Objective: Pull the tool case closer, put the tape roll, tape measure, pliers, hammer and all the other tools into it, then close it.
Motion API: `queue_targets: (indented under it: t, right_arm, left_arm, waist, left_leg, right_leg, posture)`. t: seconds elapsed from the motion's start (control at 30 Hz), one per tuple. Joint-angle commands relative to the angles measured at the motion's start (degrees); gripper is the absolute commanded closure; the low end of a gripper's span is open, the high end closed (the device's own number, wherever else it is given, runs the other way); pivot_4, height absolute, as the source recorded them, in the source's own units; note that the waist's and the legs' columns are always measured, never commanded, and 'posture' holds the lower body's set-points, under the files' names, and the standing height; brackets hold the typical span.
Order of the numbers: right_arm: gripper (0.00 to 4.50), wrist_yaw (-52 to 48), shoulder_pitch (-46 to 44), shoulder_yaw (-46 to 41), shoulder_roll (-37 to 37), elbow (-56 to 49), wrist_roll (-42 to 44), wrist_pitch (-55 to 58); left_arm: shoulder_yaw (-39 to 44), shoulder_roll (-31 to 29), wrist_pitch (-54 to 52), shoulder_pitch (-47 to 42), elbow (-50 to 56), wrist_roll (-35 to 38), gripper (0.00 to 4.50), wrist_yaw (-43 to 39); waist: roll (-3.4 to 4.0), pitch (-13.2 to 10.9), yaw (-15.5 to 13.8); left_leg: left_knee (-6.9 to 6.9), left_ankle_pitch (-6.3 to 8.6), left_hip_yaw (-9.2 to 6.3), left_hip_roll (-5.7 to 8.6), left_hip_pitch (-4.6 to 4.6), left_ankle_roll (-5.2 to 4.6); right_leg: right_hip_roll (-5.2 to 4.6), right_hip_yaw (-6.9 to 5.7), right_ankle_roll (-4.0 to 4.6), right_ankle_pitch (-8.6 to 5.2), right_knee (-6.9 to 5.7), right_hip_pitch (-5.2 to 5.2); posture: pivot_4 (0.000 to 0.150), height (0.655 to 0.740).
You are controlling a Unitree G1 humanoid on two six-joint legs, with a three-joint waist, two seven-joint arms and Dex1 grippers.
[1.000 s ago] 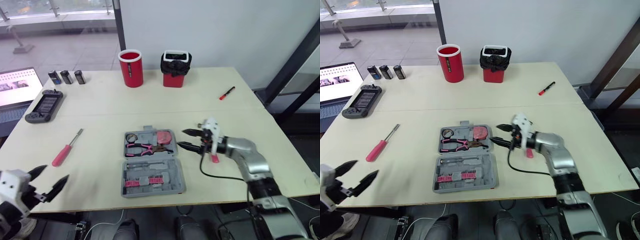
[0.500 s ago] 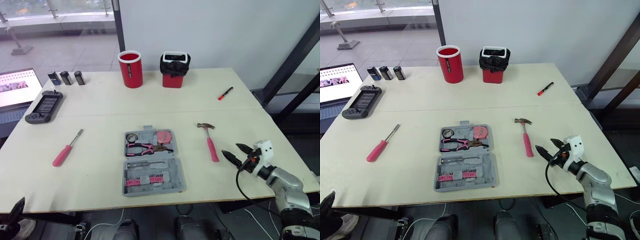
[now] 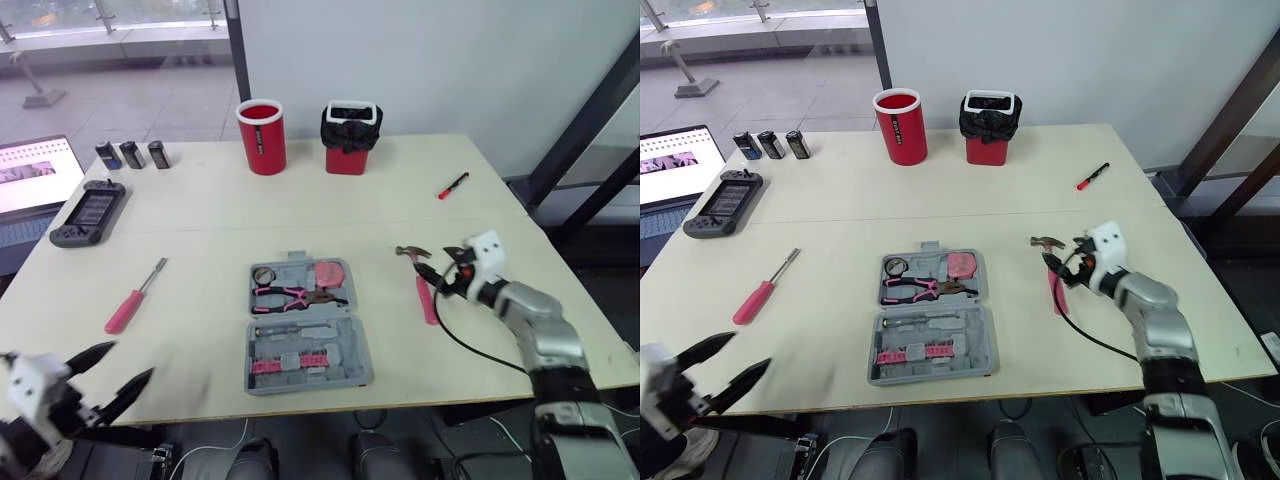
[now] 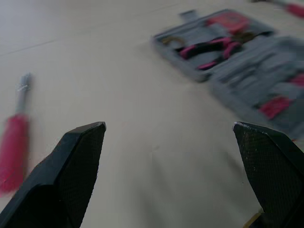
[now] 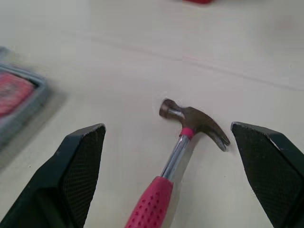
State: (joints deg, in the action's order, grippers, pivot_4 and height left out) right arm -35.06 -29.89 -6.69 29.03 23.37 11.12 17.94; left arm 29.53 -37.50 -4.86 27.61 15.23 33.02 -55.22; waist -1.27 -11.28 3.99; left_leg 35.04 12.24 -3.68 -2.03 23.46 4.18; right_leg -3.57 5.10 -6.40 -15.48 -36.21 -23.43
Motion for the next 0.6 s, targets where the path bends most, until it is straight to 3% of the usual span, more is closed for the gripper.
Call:
queue_targets:
  t: [0.03, 0.43, 0.6]
  right_arm:
    - [0.04, 4.5, -4.8, 1.4, -0.5, 2.5, -3.0, 3.2]
    - [0.04, 10.2, -13.8, 2.7, -6.3, 14.3, -3.8, 14.5]
    - [2.25, 13.8, -16.0, -0.8, -7.0, 19.5, -2.8, 13.5]
  left_arm:
    - [-1.6, -2.3, -5.5, -2.2, 6.1, 3.4, 0.0, 0.3]
    - [-5.2, -7.5, -19.7, -12.0, 17.2, 7.6, 0.0, 5.8]
    - [-6.5, -7.4, -21.5, -13.8, 17.8, 7.6, 0.0, 6.2]
  waist:
    - [0.01, 0.0, 0.0]
    - [0.03, 0.0, 0.1]
    - [0.03, 0.0, 0.1]
  left_leg:
    - [0.0, 0.0, 0.01, 0.0, 0.0, 0.0]
    - [-0.02, 0.03, -0.02, -0.03, -0.02, -0.1]
    - [0.02, 0.03, -0.02, -0.04, -0.03, -0.1]
  right_leg:
    - [0.01, 0.0, -0.02, 0.01, 0.0, 0.01]
    - [0.12, 0.03, -0.44, 0.11, -0.04, 0.0]
    - [0.15, 0.04, -0.5, 0.16, -0.05, 0.01]
  posture:
    - [0.15, 0.74]
    - [0.15, 0.74]
    - [0.15, 0.74]
